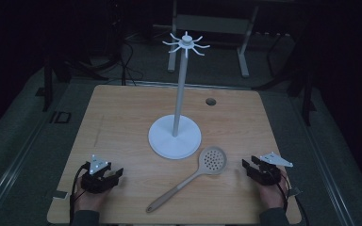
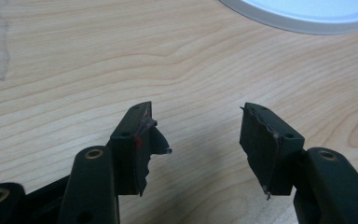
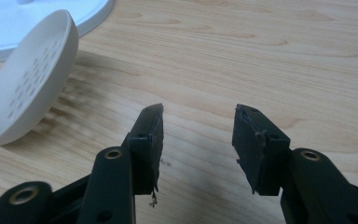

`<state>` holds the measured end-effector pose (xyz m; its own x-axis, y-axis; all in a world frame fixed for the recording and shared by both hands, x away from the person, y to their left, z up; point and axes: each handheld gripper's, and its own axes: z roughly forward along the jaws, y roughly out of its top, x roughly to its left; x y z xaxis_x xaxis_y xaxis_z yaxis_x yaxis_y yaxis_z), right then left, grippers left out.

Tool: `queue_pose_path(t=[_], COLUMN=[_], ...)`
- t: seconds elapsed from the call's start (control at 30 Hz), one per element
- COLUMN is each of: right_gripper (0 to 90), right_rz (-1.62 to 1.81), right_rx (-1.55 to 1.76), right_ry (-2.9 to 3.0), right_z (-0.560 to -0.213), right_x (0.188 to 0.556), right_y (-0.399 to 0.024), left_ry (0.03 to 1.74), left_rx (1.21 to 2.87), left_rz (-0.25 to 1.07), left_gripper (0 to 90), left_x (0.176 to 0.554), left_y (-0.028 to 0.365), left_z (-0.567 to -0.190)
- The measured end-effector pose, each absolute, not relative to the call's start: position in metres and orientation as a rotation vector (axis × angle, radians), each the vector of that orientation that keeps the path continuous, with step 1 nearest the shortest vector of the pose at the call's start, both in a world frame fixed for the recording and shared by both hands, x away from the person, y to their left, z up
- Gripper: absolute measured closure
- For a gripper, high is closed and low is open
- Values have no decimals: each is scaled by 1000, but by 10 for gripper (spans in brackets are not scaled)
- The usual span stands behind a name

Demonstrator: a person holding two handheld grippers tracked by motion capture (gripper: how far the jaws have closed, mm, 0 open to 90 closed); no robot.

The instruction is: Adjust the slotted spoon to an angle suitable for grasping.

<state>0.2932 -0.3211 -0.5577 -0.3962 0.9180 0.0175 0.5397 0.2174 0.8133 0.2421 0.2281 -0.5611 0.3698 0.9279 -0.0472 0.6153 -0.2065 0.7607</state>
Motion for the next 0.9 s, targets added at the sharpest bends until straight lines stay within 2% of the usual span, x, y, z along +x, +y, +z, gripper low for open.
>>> queue_pose_path(t=[0.3, 0.47, 0.57, 0.67, 0.9], right_gripper=[611, 727, 827, 883, 898], right_rz=[1052, 1075, 1078, 1071, 1123], right_rx=[1260, 1145, 1081, 1015, 939], right_ry=[2068, 2107, 2117, 2096, 2123], right_z=[-543, -530, -525, -519, -506], right_x=[291, 294, 298, 301, 314], right_y=[-316, -302, -295, -285, -266], left_ry=[1333, 1333, 1333, 1330, 1328], left_rx=[1929, 1931, 1929, 1935, 1952], left_rz=[562, 560, 561, 552, 549], left_gripper=[443, 441, 440, 439, 438], left_x=[242, 242, 242, 243, 243], left_y=[228, 227, 227, 227, 225], left_z=[-562, -562, -562, -562, -563])
